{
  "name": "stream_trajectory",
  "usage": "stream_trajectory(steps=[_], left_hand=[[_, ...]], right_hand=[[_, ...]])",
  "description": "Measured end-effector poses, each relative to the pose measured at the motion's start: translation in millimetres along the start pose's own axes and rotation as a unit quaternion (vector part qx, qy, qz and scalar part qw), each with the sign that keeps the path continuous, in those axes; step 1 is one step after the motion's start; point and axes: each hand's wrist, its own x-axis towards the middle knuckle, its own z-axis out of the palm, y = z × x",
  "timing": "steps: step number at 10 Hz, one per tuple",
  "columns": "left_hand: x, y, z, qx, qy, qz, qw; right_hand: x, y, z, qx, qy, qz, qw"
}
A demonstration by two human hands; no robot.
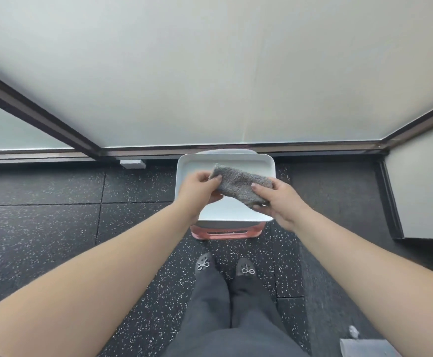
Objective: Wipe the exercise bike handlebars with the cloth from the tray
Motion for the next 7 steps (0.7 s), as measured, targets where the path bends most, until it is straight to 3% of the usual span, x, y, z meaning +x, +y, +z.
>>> stream_trajectory(steps=[3, 5, 7], left_hand=[[75.1, -37.0, -3.4, 0.049, 0.015, -0.014, 0.999], [139.0, -53.6, -0.8, 0.283, 0.05, 0.047, 0.957], [182.4, -64.9, -4.6, 0.416, -0.004, 0.042, 0.909]], right_hand=[[66.8, 48.6, -5.9, -0.149, 0.1, 0.026, 0.983], [111.9, 83.2, -4.3, -0.158, 0.103, 0.015, 0.982], [146.3, 106.6, -9.5, -0.194, 0.058, 0.077, 0.976]])
